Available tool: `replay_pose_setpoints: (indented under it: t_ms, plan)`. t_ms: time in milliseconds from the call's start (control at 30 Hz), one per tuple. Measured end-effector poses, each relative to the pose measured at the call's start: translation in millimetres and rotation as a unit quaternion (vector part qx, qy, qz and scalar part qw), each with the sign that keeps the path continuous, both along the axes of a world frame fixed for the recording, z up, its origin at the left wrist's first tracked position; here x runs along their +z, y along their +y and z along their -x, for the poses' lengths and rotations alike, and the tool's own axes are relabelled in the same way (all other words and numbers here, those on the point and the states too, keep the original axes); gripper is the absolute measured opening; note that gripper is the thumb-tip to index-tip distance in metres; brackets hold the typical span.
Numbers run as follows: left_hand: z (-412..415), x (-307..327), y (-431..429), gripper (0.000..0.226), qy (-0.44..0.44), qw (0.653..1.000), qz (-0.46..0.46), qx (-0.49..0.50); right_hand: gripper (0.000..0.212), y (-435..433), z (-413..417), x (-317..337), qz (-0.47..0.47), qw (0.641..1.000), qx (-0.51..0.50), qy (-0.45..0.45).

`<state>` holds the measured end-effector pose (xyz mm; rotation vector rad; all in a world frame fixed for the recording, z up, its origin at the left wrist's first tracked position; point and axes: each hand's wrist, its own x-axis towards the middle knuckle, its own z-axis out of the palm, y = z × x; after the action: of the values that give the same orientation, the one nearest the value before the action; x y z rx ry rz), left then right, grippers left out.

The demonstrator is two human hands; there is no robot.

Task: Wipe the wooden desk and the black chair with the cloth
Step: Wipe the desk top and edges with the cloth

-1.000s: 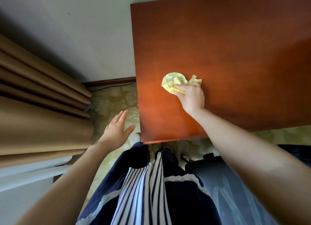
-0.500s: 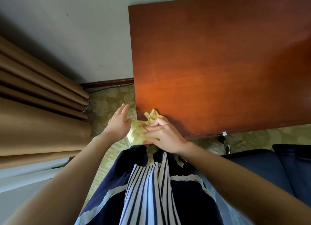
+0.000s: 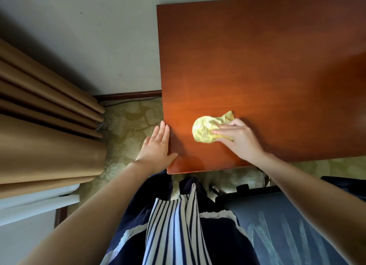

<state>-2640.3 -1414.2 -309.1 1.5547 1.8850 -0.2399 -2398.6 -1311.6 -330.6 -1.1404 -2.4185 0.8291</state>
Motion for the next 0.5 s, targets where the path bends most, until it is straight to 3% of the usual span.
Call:
replay_pose_setpoints:
  t_ms: [167, 333, 500]
  plan:
    - [17.7, 7.6, 8.6, 0.08, 0.024, 0.996, 0.032, -0.084, 0.033, 40.8, 37.8, -2.1, 0.006, 0.988, -0.154, -0.009]
    - [30.2, 9.7, 11.0, 0.077, -0.011, 0.993, 0.033, -0.11, 0.029, 70.1, 97.9, -6.0, 0.04, 0.935, -0.351, 0.002]
    - [63.7, 12.9, 23.4, 0.069, -0.057, 0.995, 0.002, -0.088, 0.03, 46.9, 138.5, -4.9, 0.025, 0.952, -0.304, -0.008]
